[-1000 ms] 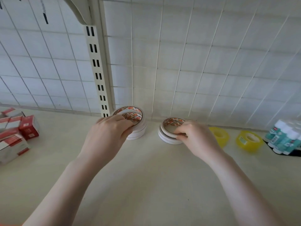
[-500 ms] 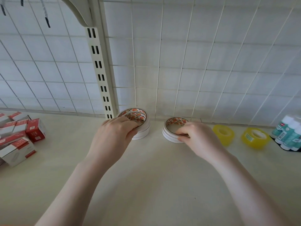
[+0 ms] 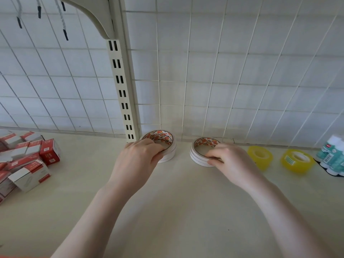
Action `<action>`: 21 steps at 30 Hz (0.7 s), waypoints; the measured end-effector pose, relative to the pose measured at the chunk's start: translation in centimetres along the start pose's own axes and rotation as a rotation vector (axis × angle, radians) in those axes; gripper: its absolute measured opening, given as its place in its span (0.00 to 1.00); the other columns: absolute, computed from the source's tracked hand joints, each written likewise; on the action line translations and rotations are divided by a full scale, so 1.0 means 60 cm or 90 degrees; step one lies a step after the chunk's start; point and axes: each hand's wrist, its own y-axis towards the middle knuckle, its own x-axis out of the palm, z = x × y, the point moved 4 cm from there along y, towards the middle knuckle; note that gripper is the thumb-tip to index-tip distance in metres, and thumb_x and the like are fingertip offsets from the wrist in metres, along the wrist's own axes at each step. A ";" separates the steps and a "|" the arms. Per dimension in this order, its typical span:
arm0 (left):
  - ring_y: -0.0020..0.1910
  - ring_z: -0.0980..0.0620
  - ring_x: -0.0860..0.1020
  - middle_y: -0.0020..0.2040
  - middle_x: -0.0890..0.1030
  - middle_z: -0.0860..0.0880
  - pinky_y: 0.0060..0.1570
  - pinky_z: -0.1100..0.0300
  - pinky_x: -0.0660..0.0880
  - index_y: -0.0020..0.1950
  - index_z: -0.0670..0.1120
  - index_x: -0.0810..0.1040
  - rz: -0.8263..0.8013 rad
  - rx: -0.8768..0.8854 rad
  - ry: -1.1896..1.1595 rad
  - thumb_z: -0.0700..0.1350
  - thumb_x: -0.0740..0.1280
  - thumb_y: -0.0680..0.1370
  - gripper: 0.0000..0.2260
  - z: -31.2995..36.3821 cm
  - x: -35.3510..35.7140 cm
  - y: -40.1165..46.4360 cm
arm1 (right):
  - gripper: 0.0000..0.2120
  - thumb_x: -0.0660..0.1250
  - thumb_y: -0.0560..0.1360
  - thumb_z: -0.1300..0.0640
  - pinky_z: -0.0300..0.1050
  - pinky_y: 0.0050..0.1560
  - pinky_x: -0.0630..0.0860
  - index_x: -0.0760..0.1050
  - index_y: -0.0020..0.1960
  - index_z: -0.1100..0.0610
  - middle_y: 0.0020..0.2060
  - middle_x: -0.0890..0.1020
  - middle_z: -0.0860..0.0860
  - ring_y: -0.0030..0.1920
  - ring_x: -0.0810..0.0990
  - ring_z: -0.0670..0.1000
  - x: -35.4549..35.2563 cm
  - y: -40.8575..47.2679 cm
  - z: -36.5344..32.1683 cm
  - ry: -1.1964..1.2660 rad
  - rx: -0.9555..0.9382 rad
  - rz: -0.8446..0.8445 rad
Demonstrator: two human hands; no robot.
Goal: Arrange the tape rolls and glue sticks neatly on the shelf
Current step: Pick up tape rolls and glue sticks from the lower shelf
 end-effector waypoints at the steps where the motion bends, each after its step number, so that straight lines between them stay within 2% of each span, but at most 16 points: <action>1: 0.34 0.45 0.76 0.36 0.78 0.51 0.34 0.50 0.74 0.41 0.46 0.81 -0.001 0.000 0.003 0.49 0.60 0.75 0.12 0.000 0.001 0.000 | 0.05 0.69 0.73 0.57 0.48 0.45 0.71 0.81 0.47 0.56 0.40 0.78 0.50 0.46 0.74 0.52 0.000 -0.001 -0.001 -0.002 -0.001 0.001; 4: 0.34 0.46 0.76 0.35 0.77 0.52 0.34 0.52 0.74 0.40 0.46 0.81 -0.003 0.002 0.019 0.49 0.60 0.75 0.12 -0.004 0.002 0.000 | 0.06 0.69 0.73 0.59 0.48 0.47 0.73 0.81 0.50 0.57 0.43 0.81 0.50 0.48 0.77 0.53 -0.012 -0.008 0.003 0.032 0.018 0.047; 7: 0.33 0.46 0.76 0.35 0.77 0.52 0.33 0.55 0.73 0.40 0.47 0.81 -0.001 0.015 0.040 0.47 0.61 0.74 0.09 -0.009 0.000 -0.001 | 0.05 0.67 0.74 0.60 0.47 0.43 0.73 0.81 0.46 0.56 0.43 0.82 0.50 0.47 0.77 0.54 -0.039 -0.017 0.016 -0.002 0.064 0.131; 13: 0.30 0.47 0.76 0.33 0.78 0.53 0.29 0.58 0.69 0.38 0.48 0.82 0.019 0.034 0.070 0.45 0.65 0.73 0.07 -0.011 -0.018 0.001 | 0.08 0.62 0.75 0.59 0.47 0.37 0.72 0.77 0.40 0.54 0.37 0.79 0.51 0.40 0.75 0.57 -0.065 -0.028 0.008 -0.131 0.125 0.119; 16: 0.33 0.46 0.75 0.34 0.77 0.50 0.34 0.59 0.64 0.39 0.46 0.81 0.008 0.031 0.087 0.43 0.68 0.75 0.06 -0.013 -0.023 0.009 | 0.07 0.65 0.72 0.61 0.44 0.28 0.62 0.74 0.35 0.56 0.30 0.76 0.51 0.33 0.69 0.56 -0.060 -0.041 -0.008 -0.150 0.100 0.135; 18: 0.37 0.45 0.74 0.37 0.76 0.50 0.37 0.58 0.62 0.42 0.46 0.80 -0.003 0.018 0.088 0.46 0.65 0.78 0.08 -0.013 -0.026 0.016 | 0.12 0.68 0.69 0.62 0.43 0.26 0.55 0.68 0.31 0.55 0.26 0.70 0.50 0.30 0.65 0.55 -0.050 -0.053 -0.018 -0.162 0.097 0.123; 21: 0.39 0.44 0.74 0.37 0.74 0.49 0.37 0.58 0.60 0.42 0.45 0.79 -0.016 0.008 0.083 0.49 0.61 0.80 0.13 -0.009 -0.023 0.025 | 0.14 0.70 0.67 0.62 0.42 0.25 0.54 0.67 0.30 0.54 0.24 0.69 0.50 0.28 0.64 0.54 -0.027 -0.064 -0.026 -0.164 0.097 0.098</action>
